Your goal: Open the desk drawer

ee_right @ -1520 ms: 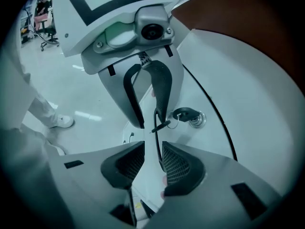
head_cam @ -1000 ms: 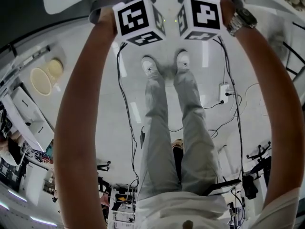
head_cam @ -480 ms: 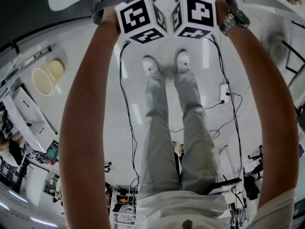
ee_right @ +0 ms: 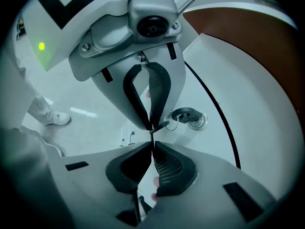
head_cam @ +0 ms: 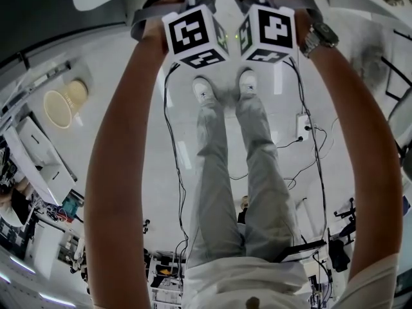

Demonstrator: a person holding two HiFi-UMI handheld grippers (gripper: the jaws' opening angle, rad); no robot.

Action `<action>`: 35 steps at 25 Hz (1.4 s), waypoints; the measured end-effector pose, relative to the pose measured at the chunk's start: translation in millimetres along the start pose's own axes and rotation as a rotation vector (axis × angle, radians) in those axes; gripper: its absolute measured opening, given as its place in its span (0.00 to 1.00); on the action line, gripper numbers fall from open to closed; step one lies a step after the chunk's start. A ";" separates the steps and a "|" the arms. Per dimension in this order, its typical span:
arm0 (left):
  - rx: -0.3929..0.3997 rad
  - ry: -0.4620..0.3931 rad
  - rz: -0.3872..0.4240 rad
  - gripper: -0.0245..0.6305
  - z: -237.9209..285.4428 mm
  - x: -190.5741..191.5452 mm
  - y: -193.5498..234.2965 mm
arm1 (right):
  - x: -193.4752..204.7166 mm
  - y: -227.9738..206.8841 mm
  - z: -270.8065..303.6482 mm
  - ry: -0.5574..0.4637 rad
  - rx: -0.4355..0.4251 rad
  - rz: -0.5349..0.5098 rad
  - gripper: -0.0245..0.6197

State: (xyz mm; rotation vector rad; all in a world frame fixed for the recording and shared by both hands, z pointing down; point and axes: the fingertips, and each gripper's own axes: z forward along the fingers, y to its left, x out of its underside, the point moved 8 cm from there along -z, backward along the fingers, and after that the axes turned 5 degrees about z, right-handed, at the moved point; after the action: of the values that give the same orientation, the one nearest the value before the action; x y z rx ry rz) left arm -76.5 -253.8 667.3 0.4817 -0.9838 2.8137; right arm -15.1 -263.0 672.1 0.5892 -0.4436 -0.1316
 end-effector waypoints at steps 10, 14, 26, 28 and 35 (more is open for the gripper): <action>0.026 -0.003 -0.008 0.08 -18.8 -1.8 -26.1 | -3.5 26.1 -17.9 -0.008 -0.049 0.001 0.10; 0.036 -0.002 -0.017 0.08 -25.4 -3.5 -36.2 | -5.5 36.1 -24.7 -0.006 -0.053 0.005 0.10; 0.065 0.018 -0.073 0.08 -40.8 -9.5 -56.7 | -6.3 58.0 -42.8 -0.003 -0.066 0.020 0.10; 0.067 0.015 -0.083 0.08 -43.4 -9.9 -58.0 | -8.4 59.9 -44.7 0.001 -0.068 0.026 0.10; 0.042 -0.018 -0.151 0.11 -43.2 -5.0 -59.4 | -7.8 62.5 -42.2 -0.021 -0.069 0.059 0.10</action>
State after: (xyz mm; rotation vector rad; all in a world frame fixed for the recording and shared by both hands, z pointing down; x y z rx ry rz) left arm -70.0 -180.5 668.5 0.5625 -0.8546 2.7039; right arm -3.9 -188.0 673.2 0.5070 -0.4750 -0.0961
